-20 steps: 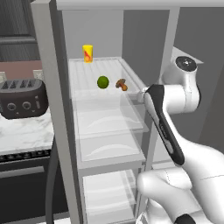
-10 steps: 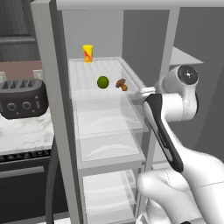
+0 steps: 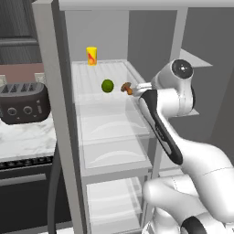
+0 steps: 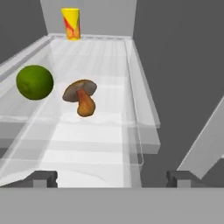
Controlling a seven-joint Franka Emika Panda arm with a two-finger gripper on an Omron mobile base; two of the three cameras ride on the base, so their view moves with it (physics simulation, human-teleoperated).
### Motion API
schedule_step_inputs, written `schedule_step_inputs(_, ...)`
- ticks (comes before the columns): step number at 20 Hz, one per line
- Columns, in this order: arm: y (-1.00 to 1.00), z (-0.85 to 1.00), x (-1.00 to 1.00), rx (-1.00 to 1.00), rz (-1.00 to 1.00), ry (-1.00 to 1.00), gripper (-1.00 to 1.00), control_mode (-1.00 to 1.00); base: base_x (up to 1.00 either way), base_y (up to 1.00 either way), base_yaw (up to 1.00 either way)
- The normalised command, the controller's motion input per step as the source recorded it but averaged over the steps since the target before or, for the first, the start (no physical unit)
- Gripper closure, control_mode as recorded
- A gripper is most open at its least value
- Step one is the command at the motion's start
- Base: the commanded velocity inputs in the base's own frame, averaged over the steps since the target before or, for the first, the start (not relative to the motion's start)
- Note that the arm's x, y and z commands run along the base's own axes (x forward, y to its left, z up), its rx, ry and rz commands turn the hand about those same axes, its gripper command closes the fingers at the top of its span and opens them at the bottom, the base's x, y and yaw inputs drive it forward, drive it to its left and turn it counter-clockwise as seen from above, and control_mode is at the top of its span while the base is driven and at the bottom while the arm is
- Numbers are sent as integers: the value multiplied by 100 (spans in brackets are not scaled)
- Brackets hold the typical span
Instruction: Take the mushroom and lime from the fridge shelf and place them in the freezer drawer to begin freezing them.
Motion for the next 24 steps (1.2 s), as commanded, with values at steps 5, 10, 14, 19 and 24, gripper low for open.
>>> schedule_step_inputs(5, 35, -2, 23, 0, 0, 5, -100, -100, 0, 0, 0)
schedule_step_inputs(10, 17, -8, 26, 0, 0, 5, -100, -100, 0, 0, 0)
schedule_step_inputs(14, 10, 0, 29, 0, -6, 0, -100, -100, 0, 0, 0)
schedule_step_inputs(19, 25, 0, 38, 0, -10, 4, -100, -100, 0, 0, 0)
schedule_step_inputs(24, 10, -2, 37, 4, -7, 5, -100, -100, 0, 0, 0)
